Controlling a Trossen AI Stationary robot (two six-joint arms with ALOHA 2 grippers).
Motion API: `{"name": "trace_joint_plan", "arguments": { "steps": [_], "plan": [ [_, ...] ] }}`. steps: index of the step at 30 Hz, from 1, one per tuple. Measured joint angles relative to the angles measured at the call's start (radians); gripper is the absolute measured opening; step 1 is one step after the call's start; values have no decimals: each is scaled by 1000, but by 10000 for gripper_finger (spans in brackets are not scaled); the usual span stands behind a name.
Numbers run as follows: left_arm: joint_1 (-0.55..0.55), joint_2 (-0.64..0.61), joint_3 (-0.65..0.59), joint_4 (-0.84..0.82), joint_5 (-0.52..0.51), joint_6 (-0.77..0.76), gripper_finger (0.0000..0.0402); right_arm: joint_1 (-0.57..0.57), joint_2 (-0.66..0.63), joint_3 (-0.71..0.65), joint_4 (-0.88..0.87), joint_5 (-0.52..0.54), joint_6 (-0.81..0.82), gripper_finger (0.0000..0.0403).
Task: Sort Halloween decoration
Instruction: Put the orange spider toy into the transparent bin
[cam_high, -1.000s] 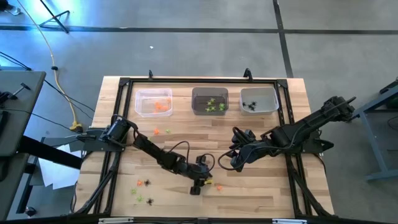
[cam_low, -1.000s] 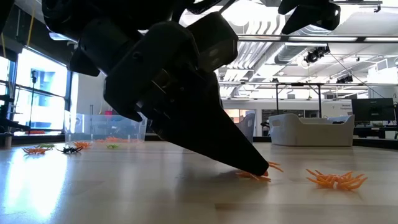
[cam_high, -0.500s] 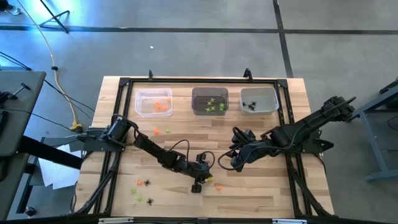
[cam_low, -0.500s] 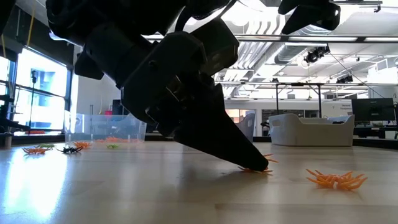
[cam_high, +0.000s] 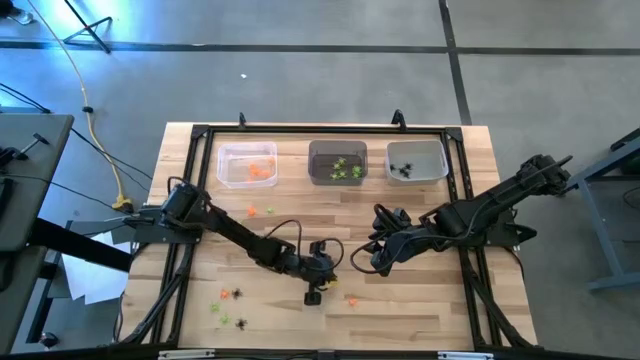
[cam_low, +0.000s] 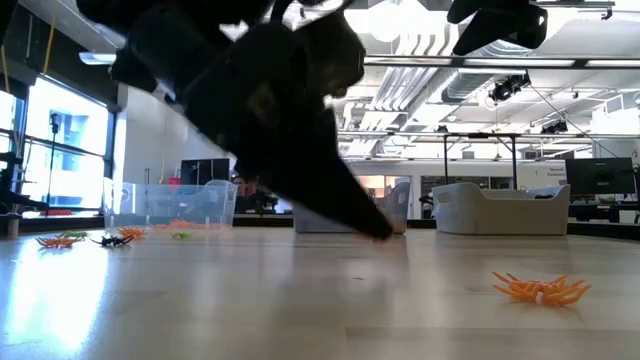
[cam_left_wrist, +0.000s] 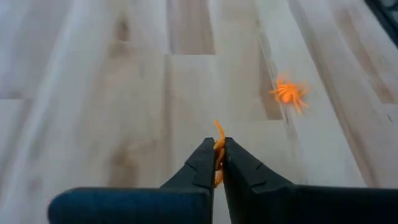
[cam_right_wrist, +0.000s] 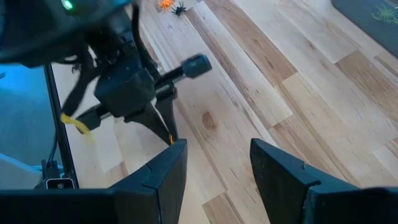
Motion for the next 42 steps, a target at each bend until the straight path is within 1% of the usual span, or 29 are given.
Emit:
{"name": "trace_joint_plan", "arguments": {
  "steps": [3, 8, 11, 14, 17, 20, 24, 27, 30, 32, 38, 42],
  "plan": [
    [0, -70, -10, -65, -41, 0, 5, 0, 0, 0, 0, 0, 0, 171],
    [0, -250, -51, -195, -119, 25, 5, 0, 0, 0, 2, 0, 0, 171],
    [10, -389, -145, -200, -165, 33, 6, 0, 0, 0, 1, 0, 0, 171],
    [39, -553, -283, -187, -194, 9, 6, 0, 0, 0, 2, 0, 0, 171],
    [92, -732, -427, -183, -227, 0, 6, 0, 0, 0, 3, 0, 0, 171],
    [170, -911, -546, -183, -270, -2, 6, 0, 0, 0, 5, 0, 0, 171],
    [296, -1126, -668, -202, -295, -2, 6, 0, 0, 0, 6, 0, 0, 171],
    [398, -1249, -724, -235, -295, 15, 6, 0, 0, 0, 6, 0, 0, 171],
    [495, -1324, -763, -257, -295, 25, 6, 0, 0, 0, 6, 0, 0, 171],
    [557, -1352, -779, -282, -293, 26, 6, 0, 0, 0, 6, 0, 0, 171],
    [708, -1335, -822, -284, -283, 78, 6, 0, 0, 0, 7, 0, 0, 171],
    [788, -1307, -843, -284, -227, 79, 6, 0, 0, 0, 7, 0, 0, 171]
  ]
}}
